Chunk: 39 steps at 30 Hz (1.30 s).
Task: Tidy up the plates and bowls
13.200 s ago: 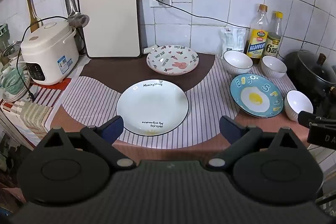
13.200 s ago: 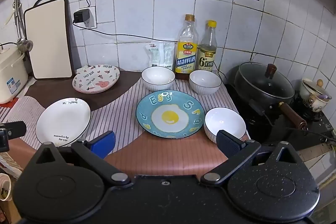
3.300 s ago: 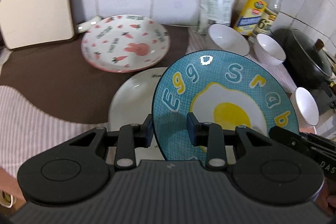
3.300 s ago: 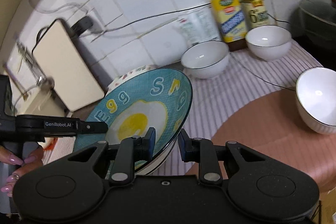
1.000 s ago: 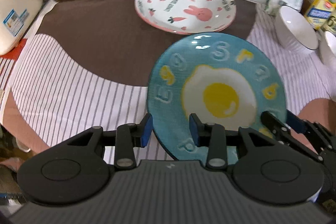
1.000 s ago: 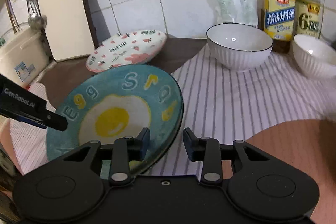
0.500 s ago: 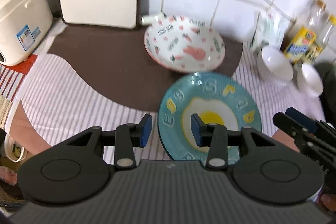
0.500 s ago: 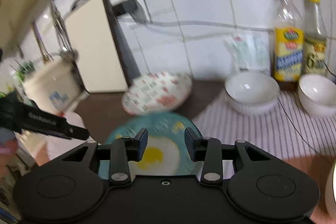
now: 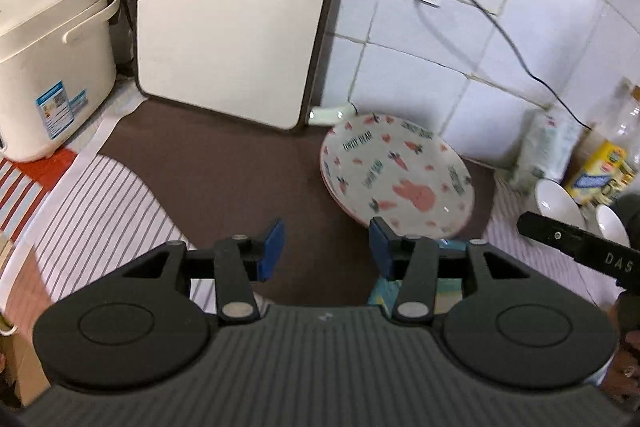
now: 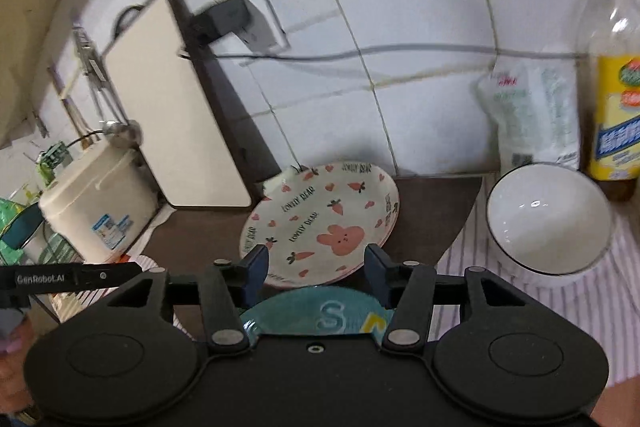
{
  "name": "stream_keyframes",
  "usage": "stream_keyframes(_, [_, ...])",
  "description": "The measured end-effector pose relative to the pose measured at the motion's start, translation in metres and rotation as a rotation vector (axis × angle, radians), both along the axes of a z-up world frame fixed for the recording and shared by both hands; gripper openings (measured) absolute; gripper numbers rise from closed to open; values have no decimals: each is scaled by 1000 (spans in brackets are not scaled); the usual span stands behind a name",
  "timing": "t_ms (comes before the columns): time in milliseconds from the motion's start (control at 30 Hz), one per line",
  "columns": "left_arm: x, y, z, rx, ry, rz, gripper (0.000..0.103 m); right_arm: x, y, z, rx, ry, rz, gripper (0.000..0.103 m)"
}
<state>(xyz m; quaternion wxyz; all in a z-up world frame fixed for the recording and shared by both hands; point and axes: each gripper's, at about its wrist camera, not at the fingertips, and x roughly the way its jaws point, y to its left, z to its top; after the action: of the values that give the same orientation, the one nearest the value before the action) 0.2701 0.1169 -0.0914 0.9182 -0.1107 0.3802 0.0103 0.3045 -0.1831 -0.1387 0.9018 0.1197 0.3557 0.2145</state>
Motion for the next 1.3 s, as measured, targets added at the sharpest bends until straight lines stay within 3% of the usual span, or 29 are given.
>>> stream_keyframes(200, [37, -4, -18, 50, -1, 36, 49, 44, 12, -24, -19, 92, -44, 63])
stream_keyframes(433, [64, -3, -23, 2, 45, 11, 58, 53, 26, -22, -137, 53, -101, 67])
stream_keyframes(500, [66, 1, -20, -15, 17, 10, 62, 54, 27, -17, -147, 54, -98, 67])
stream_keyframes(667, [80, 12, -28, -50, 20, 15, 64, 68, 23, -18, -55, 109, -75, 67])
stream_keyframes(833, [95, 20, -41, 6, 64, 0, 64, 77, 19, -37, 21, 192, -159, 67])
stream_keyframes(1000, [114, 27, -62, -77, 106, -18, 65, 92, 28, -53, -48, 237, -170, 67])
stream_keyframes(1167, [127, 19, -81, -151, 148, -46, 63, 99, 24, -68, -22, 280, -219, 67])
stream_keyframes(1200, [129, 17, -85, -150, 159, -46, 63, 101, 22, -70, -12, 304, -228, 66])
stream_keyframes(1300, [133, 14, -92, -123, 186, -32, 63, 106, 16, -72, 13, 344, -230, 44])
